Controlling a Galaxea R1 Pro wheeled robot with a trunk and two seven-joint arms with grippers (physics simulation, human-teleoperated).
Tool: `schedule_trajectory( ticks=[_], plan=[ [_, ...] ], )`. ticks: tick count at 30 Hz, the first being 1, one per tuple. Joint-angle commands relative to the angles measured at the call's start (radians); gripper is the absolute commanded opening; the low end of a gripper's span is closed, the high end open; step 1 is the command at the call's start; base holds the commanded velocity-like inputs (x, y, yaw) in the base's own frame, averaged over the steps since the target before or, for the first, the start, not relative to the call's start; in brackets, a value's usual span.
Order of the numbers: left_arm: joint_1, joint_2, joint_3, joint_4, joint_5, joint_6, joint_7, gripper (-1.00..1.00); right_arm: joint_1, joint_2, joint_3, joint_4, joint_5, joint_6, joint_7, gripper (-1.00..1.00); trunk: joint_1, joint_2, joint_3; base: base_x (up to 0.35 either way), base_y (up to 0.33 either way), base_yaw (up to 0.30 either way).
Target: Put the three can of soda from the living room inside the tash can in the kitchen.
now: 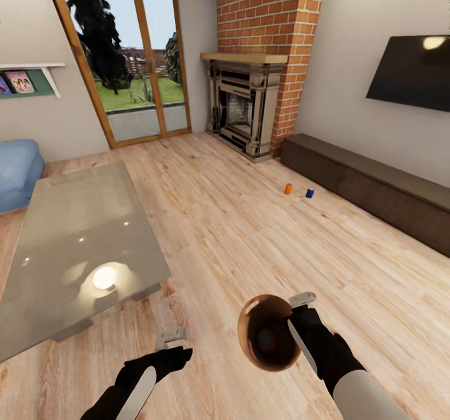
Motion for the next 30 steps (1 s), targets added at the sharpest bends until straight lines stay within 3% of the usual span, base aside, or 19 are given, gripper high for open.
schedule_trajectory(
  ticks=[1,12,30],
  plan=[
    [0.0,0.0,-0.001,0.01,0.0,-0.003,0.001,1.0,0.0,0.0,0.0,0.0,-0.003,-0.001,0.004,-1.0,0.0,0.0,0.001,0.0,0.0,0.0],
    [0.0,-0.012,-0.011,0.042,-0.001,-0.033,0.052,1.0,0.001,-0.002,-0.004,-0.002,-0.004,0.0,0.006,-1.0,0.0,0.0,0.016,0.0,0.0,0.0],
    [0.0,-0.014,-0.012,0.041,-0.001,-0.05,0.064,1.0,0.001,0.004,-0.007,-0.002,-0.006,-0.005,0.006,-1.0,0.0,0.0,0.039,0.0,0.0,0.0]
  ],
)
